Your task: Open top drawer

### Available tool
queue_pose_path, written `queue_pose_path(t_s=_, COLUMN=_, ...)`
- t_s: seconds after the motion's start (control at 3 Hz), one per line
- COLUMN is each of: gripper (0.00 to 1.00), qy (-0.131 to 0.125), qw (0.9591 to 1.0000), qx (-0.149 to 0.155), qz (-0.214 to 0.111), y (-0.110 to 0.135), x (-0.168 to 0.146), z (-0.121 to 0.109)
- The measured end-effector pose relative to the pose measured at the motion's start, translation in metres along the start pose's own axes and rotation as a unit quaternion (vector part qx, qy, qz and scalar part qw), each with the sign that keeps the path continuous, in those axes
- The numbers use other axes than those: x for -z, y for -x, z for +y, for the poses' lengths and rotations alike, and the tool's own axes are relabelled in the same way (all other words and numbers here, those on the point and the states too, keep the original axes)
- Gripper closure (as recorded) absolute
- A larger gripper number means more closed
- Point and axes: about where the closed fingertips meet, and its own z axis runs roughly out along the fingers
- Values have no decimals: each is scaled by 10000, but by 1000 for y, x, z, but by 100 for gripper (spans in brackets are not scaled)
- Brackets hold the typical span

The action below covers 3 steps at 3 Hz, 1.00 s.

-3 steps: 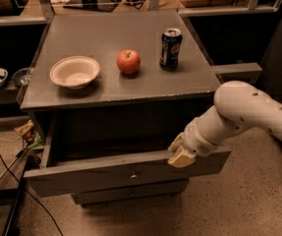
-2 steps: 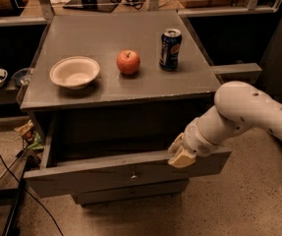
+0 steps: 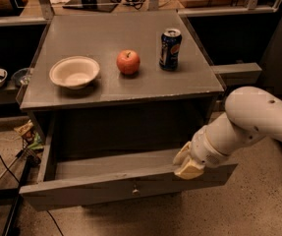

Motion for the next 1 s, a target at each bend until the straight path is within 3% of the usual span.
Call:
queue_pose_path(t_s=0.33, gripper=100, qy=-11, qw=10000, qx=-44, qz=11, y=-2, x=3, z=8)
queue_pose_path(t_s=1.0, gripper=58, qy=-11, qw=10000, qx=-44, qz=12, y=-2, x=3, z=8)
